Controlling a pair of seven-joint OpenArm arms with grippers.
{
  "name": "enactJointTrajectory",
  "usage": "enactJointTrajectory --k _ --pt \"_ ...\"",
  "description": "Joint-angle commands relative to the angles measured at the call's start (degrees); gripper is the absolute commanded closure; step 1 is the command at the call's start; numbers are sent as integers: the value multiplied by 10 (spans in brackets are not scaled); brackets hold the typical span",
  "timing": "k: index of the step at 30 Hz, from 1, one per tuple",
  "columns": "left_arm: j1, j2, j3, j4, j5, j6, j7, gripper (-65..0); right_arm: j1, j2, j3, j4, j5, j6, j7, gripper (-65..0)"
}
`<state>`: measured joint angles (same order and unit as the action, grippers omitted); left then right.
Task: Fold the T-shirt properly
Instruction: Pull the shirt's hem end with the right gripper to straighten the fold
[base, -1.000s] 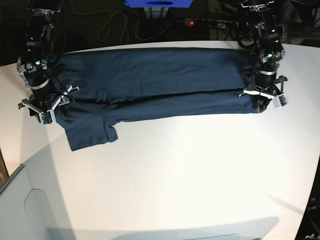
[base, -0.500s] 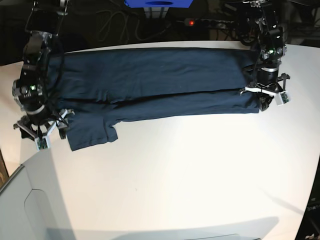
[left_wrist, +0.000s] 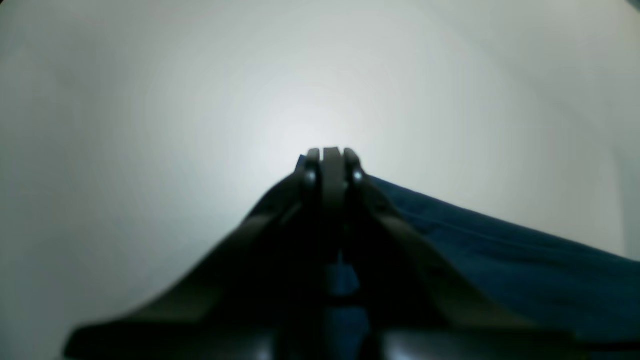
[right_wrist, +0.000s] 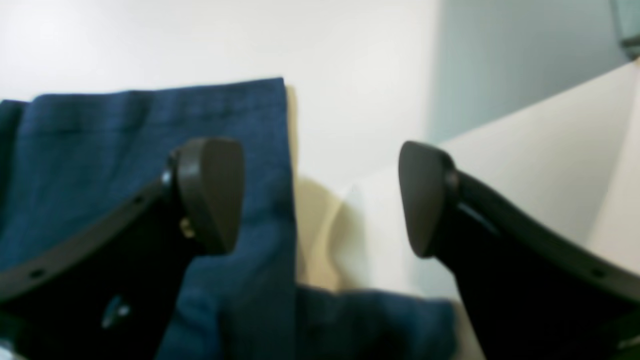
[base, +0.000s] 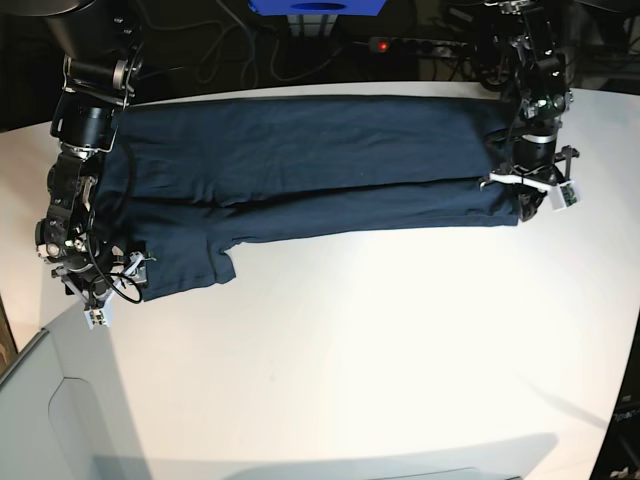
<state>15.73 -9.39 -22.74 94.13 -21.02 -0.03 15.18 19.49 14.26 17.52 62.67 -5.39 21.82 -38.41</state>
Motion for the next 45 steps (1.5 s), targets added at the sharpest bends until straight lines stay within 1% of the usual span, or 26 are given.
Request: enactJointTrajectory --k 1,6,7,10,11,13,16,18,21,25,27,29,33,37,41,45 --pt "1 -6 -3 10 -2 0 -15 0 21 0 2 -1 4 5 12 -465" --pt "0 -6 -3 10 -2 0 -15 0 23 -7 2 -22 4 5 12 -460" --pt "0 -6 -3 10 -2 0 -15 0 22 -13 1 -22 4 5 12 -459" --pt "-1 -6 -3 10 -2 0 -15 0 20 -18 -16 -21 4 5 12 -453" --pt "-2 -6 -3 10 -2 0 -15 0 19 -19 -22 -21 4 5 12 -440" --pt "-2 -6 -3 10 -2 0 -15 0 18 -19 -37 -21 4 5 12 -382" --pt "-2 -6 -3 10 -2 0 -15 0 9 -19 -52 -21 4 5 12 -245" --pt "-2 -6 -3 10 -2 0 -15 0 5 -20 -54 -21 4 5 12 -136" --pt "-2 -6 -3 10 -2 0 -15 0 4 -20 -53 -18 4 5 12 -6" --pt "-2 -6 -3 10 -2 0 -15 0 3 -17 -50 16 6 6 10 -2" --pt "-3 -6 -3 10 -2 0 -15 0 -12 -17 -50 59 7 6 7 -1" --pt "-3 -6 -3 10 -2 0 -15 0 -36 -17 -50 126 7 6 6 -1" --pt "1 -6 -3 24 -2 0 -15 0 -102 -17 -50 258 5 6 5 -1" --pt "8 -6 -3 34 -2 0 -15 0 -190 -17 -44 396 6 6 5 -1" --pt "12 -6 -3 34 -2 0 -17 0 -270 -22 -20 494 8 6 6 -1" --pt "21 -6 -4 34 -2 0 -19 0 -328 -21 -13 539 8 6 11 -1"
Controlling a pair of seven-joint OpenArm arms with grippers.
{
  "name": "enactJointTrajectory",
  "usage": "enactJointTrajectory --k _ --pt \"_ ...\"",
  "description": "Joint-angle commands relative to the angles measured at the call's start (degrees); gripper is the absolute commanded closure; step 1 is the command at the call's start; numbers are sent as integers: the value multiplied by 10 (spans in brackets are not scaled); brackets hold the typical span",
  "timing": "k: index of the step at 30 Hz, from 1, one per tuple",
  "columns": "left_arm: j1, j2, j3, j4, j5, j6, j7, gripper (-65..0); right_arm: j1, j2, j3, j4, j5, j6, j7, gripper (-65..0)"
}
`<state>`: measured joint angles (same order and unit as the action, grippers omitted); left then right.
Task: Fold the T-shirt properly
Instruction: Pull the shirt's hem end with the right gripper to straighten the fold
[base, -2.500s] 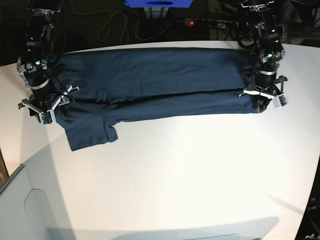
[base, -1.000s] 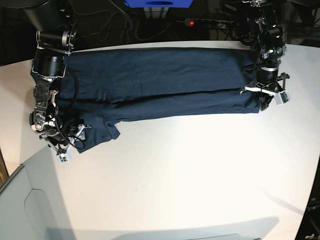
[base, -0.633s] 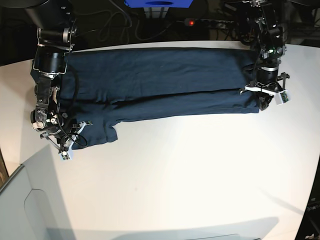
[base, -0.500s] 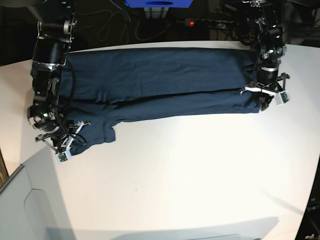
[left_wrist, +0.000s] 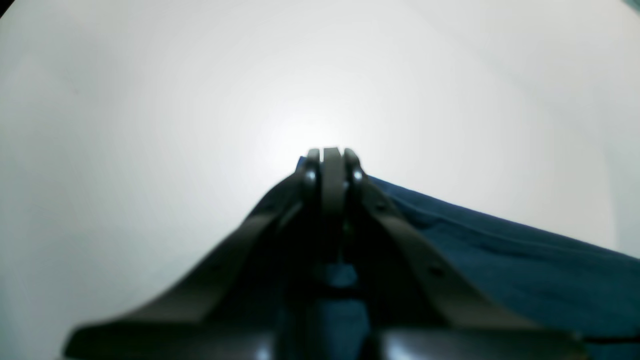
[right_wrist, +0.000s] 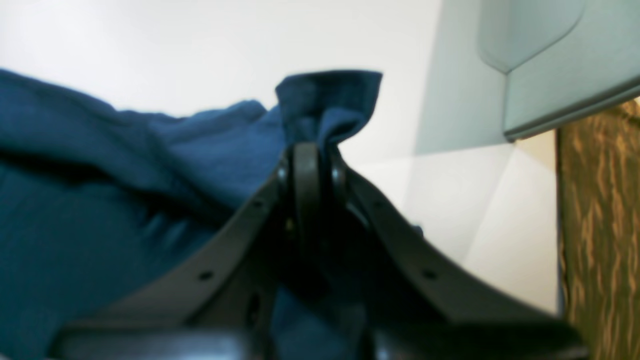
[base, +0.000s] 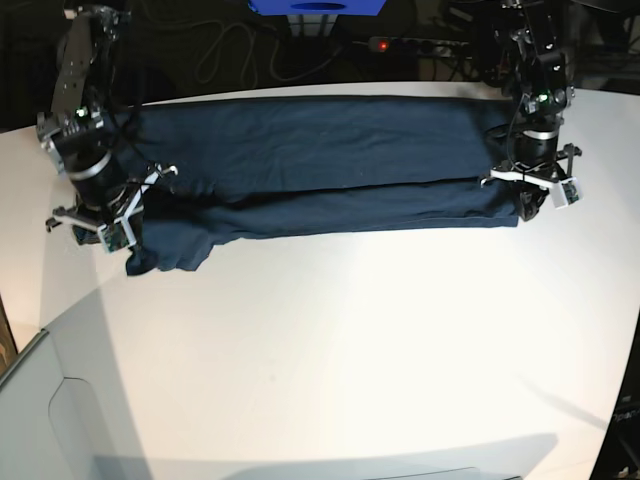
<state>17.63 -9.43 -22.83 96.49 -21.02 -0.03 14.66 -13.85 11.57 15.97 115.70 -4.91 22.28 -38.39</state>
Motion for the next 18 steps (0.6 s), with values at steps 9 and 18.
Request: enactJointTrajectory --k 9,18 --pt "10 -5 -3 21 -2 0 -15 0 -86 10 3 29 3 3 12 -1" --pt "17 -5 -2 69 -2 0 -10 0 -133 7 52 29 3 57 12 0"
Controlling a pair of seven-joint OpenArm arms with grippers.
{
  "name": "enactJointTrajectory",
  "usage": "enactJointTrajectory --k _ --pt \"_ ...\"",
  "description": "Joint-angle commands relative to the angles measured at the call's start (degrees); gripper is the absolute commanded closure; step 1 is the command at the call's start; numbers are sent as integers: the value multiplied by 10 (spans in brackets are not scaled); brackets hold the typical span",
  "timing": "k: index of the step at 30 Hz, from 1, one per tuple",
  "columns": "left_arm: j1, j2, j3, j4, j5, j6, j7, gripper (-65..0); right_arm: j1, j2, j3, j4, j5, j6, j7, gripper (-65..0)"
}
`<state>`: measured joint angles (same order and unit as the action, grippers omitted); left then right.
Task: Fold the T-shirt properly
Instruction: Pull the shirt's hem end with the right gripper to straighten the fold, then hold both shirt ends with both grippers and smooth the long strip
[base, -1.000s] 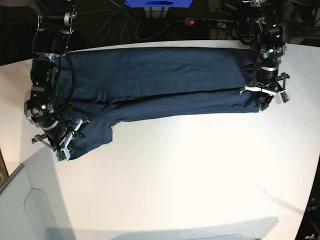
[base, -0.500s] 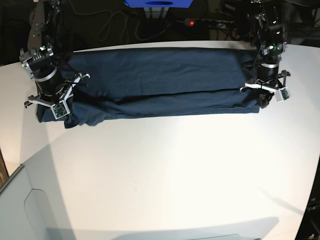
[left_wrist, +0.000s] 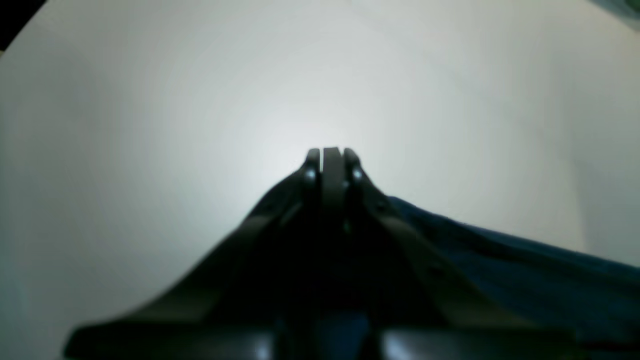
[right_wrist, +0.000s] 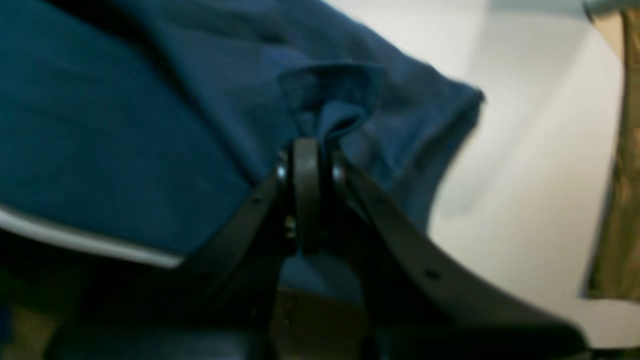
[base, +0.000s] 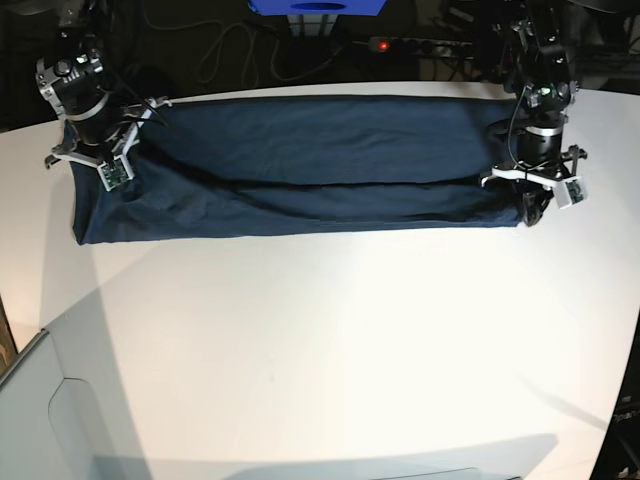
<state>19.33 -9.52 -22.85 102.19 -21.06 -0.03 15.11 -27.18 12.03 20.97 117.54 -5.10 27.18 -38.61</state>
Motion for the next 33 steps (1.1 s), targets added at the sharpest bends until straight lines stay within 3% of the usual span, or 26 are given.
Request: enactJointTrajectory --k 1,7,10,16,33 --pt "0 -5 -2 13 -2 0 -14 0 0 1 15 11 5 24 14 0" --pt "12 -5 -3 14 -2 0 -17 0 -4 1 57 11 4 80 9 0" --pt "15 -5 -3 14 -2 0 -19 0 -23 1 54 14 4 91 14 0" --pt "30 -5 -18 14 -2 0 -20 0 -37 -15 46 20 4 91 14 0" --pt "74 -5 -39 14 -3 0 -21 0 -30 -10 49 13 2 91 14 0"
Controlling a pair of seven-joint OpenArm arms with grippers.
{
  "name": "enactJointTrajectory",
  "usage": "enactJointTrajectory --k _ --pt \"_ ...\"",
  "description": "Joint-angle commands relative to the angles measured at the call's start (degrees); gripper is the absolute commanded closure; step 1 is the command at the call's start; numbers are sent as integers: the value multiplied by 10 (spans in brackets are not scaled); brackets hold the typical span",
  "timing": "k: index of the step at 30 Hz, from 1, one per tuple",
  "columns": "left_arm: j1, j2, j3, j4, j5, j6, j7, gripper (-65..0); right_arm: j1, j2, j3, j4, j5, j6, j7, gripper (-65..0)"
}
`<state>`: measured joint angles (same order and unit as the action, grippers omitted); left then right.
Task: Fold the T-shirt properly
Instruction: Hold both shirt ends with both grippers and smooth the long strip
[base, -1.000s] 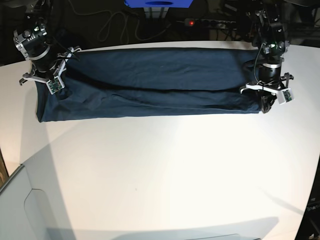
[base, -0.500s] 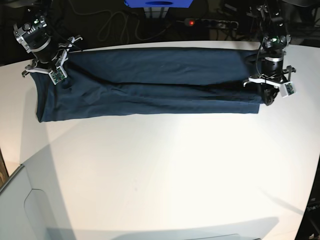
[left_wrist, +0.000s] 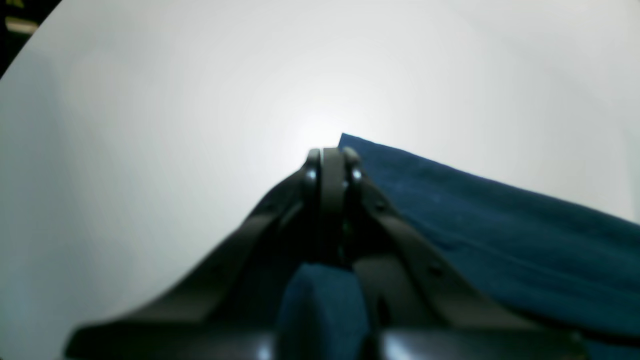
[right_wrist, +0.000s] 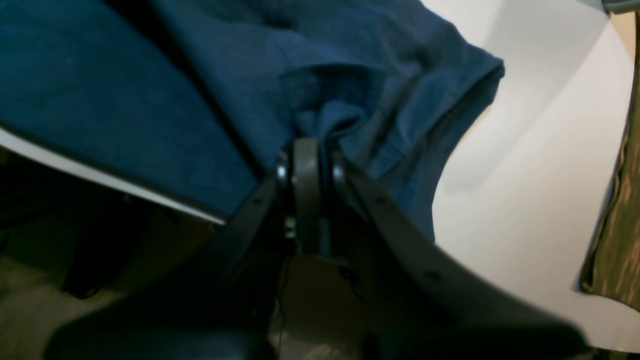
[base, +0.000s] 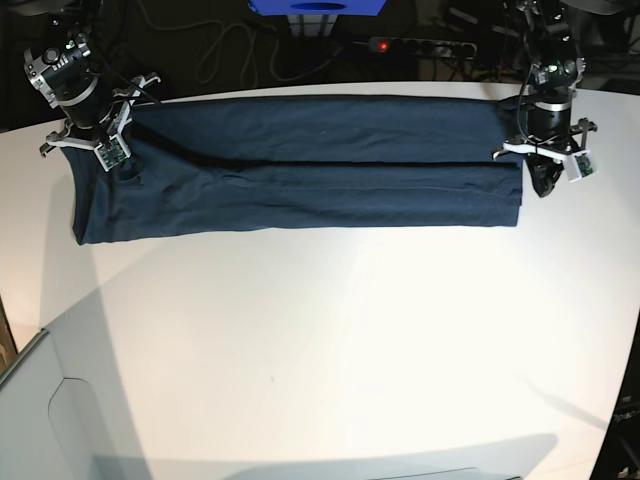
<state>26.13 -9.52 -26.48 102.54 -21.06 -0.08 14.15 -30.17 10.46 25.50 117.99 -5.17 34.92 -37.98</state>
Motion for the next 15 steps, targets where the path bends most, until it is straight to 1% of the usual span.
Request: enactJointTrajectory --k 1,4,8,15 --pt "6 -5 -3 11 -3 0 -11 0 0 6 4 8 3 13 7 0" --pt "19 3 -4 11 -3 0 -11 0 0 6 4 8 3 13 7 0" --pt "20 5 -4 11 -3 -1 -11 0 0 6 4 8 2 13 7 0" --pt "-15 7 -3 10 -2 0 -4 0 -1 2 1 8 2 13 7 0"
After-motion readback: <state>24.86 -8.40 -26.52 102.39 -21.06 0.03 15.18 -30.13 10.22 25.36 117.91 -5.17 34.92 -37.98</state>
